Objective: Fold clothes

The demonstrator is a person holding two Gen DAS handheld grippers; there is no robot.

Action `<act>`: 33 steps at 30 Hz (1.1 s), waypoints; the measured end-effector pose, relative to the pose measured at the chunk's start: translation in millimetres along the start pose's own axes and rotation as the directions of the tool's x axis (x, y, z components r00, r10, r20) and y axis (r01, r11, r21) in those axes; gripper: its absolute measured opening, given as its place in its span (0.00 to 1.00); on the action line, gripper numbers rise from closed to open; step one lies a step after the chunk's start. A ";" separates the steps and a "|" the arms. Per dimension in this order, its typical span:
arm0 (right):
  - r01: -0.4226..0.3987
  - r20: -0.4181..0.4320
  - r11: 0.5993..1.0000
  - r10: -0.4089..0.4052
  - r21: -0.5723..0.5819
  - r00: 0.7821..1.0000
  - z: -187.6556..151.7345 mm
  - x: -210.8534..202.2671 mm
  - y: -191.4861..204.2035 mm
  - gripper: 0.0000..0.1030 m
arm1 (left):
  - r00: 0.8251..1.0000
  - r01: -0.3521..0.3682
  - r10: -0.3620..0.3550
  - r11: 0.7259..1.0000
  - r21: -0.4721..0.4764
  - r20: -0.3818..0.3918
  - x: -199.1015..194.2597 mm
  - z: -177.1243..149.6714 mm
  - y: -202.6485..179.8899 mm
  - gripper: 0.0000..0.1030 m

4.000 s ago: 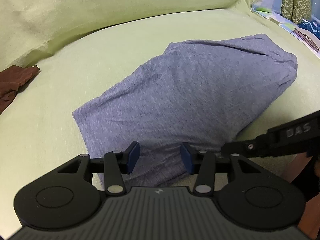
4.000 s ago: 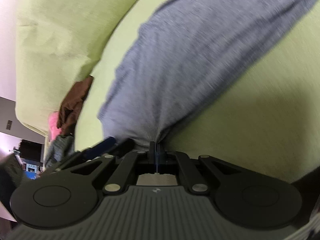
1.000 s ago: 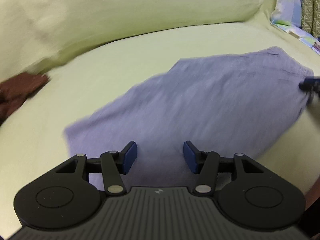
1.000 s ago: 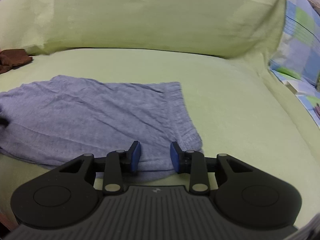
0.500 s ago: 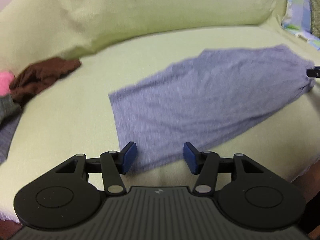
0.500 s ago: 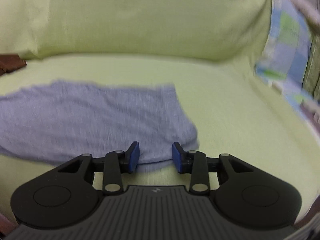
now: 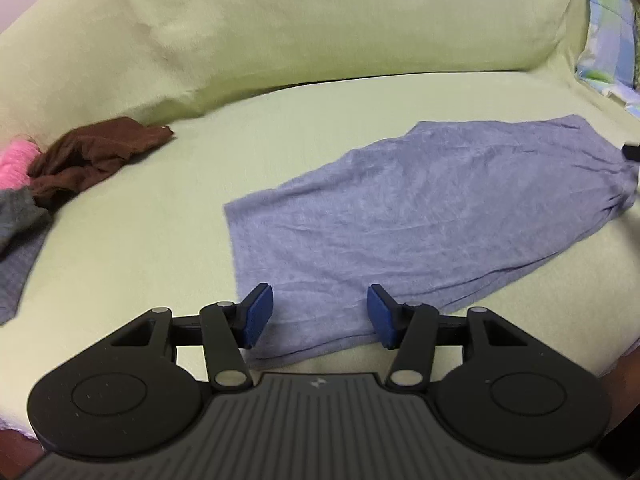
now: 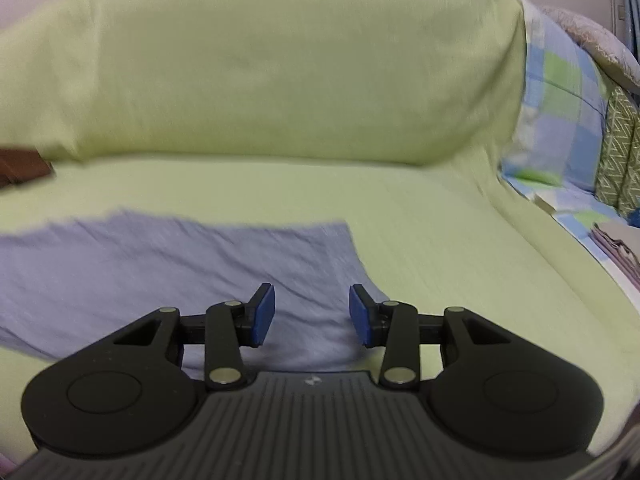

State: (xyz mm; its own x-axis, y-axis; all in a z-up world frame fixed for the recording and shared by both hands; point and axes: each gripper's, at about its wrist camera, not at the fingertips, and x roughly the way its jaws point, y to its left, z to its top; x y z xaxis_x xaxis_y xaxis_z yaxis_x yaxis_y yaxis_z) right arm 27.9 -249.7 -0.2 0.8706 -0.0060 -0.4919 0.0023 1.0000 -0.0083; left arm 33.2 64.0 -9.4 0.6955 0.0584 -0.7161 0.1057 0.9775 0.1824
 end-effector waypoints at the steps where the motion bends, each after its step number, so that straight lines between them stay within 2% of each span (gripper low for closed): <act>1: -0.026 0.008 1.000 0.026 0.017 1.000 -0.6 -5.7 2.5 0.36 | 1.000 -0.014 0.014 1.000 -0.007 -0.013 -2.5 -2.3 2.6 0.55; 3: -0.098 0.043 0.995 0.097 0.030 0.994 -5.3 -25.9 14.0 0.39 | 1.000 -0.004 0.004 1.000 -0.031 -0.010 -11.2 -4.6 10.8 0.55; 5: -0.134 0.053 0.991 0.134 0.000 0.990 -9.2 -40.6 26.5 0.39 | 1.000 0.022 -0.022 0.999 -0.046 -0.003 -20.8 -4.8 23.4 0.55; 8: -0.194 0.068 0.978 0.199 -0.077 0.978 -10.9 -59.0 56.8 0.41 | 0.999 0.050 -0.050 0.999 -0.001 -0.001 -20.6 2.6 38.9 0.56; 11: -0.241 0.044 0.957 0.251 -0.163 0.967 -13.1 -57.3 89.9 0.47 | 0.998 0.063 -0.062 0.995 0.071 -0.016 -11.4 15.3 47.6 0.56; 16: -0.277 -0.006 0.928 0.284 -0.250 0.959 -9.7 -19.2 125.0 0.50 | 0.993 0.116 -0.107 0.963 0.245 -0.047 30.2 63.6 60.7 0.57; 22: -0.286 -0.018 0.908 0.294 -0.307 0.956 29.8 77.3 153.0 0.50 | 0.979 0.198 -0.157 0.883 0.425 -0.128 98.0 132.6 52.3 0.57; 24: -0.270 -0.063 0.921 0.263 -0.280 0.963 39.9 95.1 156.5 0.50 | 0.969 0.240 -0.182 0.862 0.446 -0.169 110.4 147.3 44.6 0.57; 26: -0.276 -0.115 0.935 0.255 -0.222 0.960 50.3 101.4 154.3 0.50 | 0.950 0.299 -0.218 0.844 0.446 -0.224 117.6 157.8 39.5 0.57; 28: -0.249 -0.172 0.949 0.217 -0.195 0.961 61.7 97.7 150.9 0.51 | 0.917 0.372 -0.248 0.815 0.443 -0.313 123.2 174.0 35.1 0.58; 32: -0.171 -0.280 0.973 0.122 -0.158 0.952 79.1 74.3 142.2 0.52 | 0.868 0.456 -0.265 0.761 0.461 -0.420 119.1 201.6 45.2 0.58; 33: -0.150 -0.302 0.978 0.101 -0.144 0.948 83.1 68.2 139.8 0.52 | 0.846 0.491 -0.282 0.742 0.457 -0.452 118.4 208.4 49.6 0.58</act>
State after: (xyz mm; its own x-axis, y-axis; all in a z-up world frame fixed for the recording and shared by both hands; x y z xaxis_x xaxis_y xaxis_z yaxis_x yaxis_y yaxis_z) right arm 128.5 -109.8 37.5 0.6768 0.0934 -0.7302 -0.1991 0.9782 -0.0594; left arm 269.0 77.2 55.3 0.2378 -0.1350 -0.9619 0.7447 0.6611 0.0913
